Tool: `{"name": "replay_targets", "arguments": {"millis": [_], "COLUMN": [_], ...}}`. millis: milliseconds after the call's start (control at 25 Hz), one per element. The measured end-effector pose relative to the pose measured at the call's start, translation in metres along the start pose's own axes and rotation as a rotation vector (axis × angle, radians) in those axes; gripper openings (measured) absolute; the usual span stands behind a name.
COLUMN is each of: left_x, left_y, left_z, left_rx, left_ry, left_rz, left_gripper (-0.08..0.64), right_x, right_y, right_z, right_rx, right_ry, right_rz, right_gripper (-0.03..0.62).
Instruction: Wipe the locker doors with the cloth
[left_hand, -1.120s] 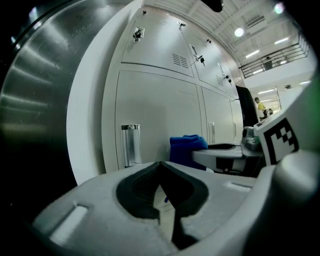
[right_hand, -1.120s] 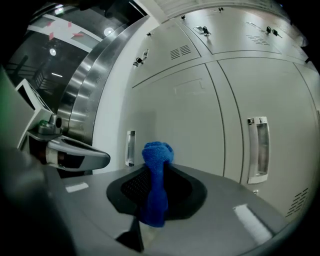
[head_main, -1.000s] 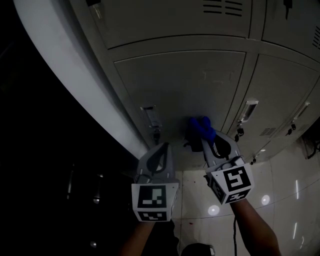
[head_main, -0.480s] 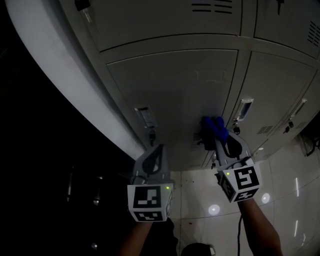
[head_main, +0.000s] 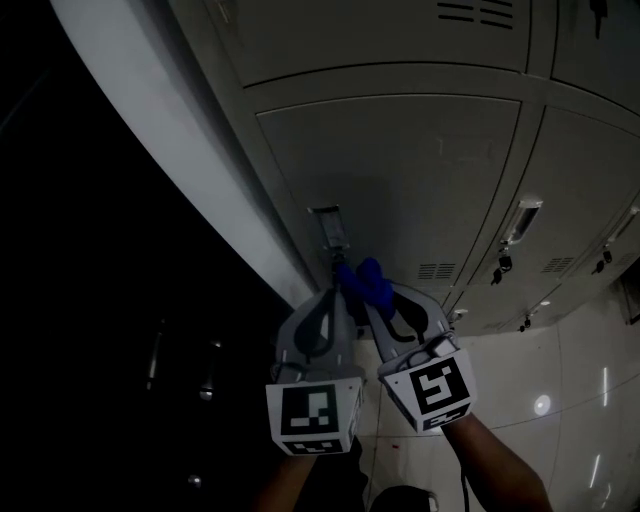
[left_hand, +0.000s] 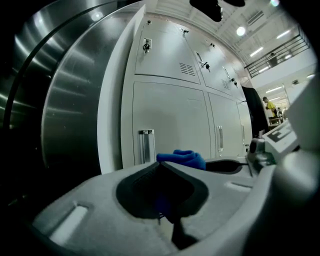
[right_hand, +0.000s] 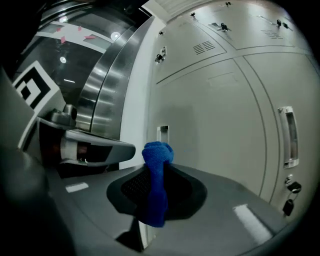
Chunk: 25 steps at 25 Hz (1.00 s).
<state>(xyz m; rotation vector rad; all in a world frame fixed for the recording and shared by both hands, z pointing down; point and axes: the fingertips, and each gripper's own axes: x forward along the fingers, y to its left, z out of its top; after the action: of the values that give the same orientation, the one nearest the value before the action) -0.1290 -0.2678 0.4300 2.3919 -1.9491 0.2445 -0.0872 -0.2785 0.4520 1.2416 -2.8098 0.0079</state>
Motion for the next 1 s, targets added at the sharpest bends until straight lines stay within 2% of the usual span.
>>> {"name": "replay_targets", "arguments": {"millis": [160, 400, 600, 1000], "left_x": [-0.003, -0.001, 0.003, 0.010], "left_y": [0.007, 0.014, 0.013, -0.002], "left_z": [0.004, 0.001, 0.000, -0.008], "left_rx": [-0.011, -0.001, 0.000, -0.010], "left_ry": [-0.027, -0.027, -0.019, 0.024], "left_rz": [0.013, 0.012, 0.008, -0.026], "left_gripper": [0.003, 0.003, 0.003, 0.003], "right_x": [0.022, 0.045, 0.041, 0.006], "right_y": [0.022, 0.029, 0.027, -0.032], "right_z": [-0.009, -0.023, -0.033, -0.037], "right_rx": [0.004, 0.017, 0.023, 0.022], "right_ry": [0.002, 0.017, 0.040, 0.061], "right_rz": [0.048, 0.058, 0.065, -0.063], "right_gripper": [0.058, 0.058, 0.058, 0.058]}}
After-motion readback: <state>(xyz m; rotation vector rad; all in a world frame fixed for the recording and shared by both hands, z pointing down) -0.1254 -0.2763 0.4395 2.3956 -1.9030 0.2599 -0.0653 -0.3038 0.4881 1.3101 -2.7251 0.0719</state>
